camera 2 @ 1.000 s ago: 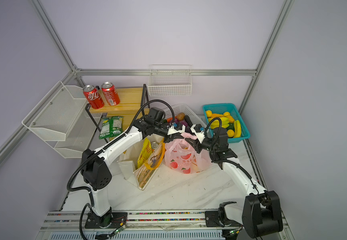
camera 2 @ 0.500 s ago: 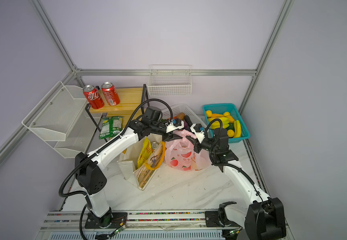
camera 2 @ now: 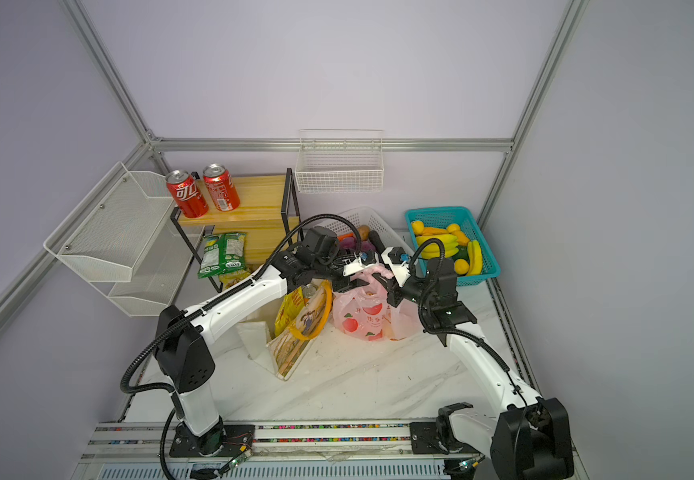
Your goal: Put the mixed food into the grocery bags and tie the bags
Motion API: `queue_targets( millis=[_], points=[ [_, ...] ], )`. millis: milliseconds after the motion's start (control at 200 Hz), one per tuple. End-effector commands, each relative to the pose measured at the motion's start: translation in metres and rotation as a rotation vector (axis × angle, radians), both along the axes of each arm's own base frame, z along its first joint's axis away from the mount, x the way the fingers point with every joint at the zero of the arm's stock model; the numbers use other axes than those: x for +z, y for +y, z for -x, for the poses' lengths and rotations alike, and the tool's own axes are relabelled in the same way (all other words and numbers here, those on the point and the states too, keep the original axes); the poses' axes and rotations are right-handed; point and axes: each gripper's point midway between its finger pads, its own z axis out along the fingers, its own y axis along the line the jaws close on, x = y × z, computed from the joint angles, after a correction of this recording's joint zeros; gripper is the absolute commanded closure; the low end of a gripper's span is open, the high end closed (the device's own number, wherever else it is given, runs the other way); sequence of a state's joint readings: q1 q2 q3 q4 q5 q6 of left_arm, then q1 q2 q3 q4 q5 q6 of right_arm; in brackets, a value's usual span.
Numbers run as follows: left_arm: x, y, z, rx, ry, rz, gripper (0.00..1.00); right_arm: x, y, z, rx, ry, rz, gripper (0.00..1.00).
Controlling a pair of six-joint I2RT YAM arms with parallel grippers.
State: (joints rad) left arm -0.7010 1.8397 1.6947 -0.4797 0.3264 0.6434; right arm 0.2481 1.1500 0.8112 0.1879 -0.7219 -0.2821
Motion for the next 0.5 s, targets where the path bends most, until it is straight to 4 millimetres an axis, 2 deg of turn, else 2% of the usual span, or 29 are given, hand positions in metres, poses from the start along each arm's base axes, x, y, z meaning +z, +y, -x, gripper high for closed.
queue_targets(
  millis=[0,95,165,400,495],
  points=[
    [0.014,0.012,-0.002,0.056,-0.061,-0.002,0.37,0.013,0.002,0.004,0.007,-0.045,-0.018,1.0],
    [0.015,0.014,-0.006,0.081,-0.076,-0.002,0.37,0.012,0.002,0.004,0.008,-0.044,-0.016,1.0],
    [0.021,0.014,-0.008,0.102,-0.091,0.026,0.42,0.011,0.001,0.003,0.003,-0.046,-0.012,1.0],
    [0.044,0.011,0.002,0.105,-0.088,0.173,0.79,0.013,-0.002,-0.001,-0.025,-0.075,0.0,1.0],
    [0.05,0.01,0.008,0.105,-0.06,0.226,0.89,0.013,-0.003,-0.003,-0.039,-0.083,0.007,1.0]
  ],
)
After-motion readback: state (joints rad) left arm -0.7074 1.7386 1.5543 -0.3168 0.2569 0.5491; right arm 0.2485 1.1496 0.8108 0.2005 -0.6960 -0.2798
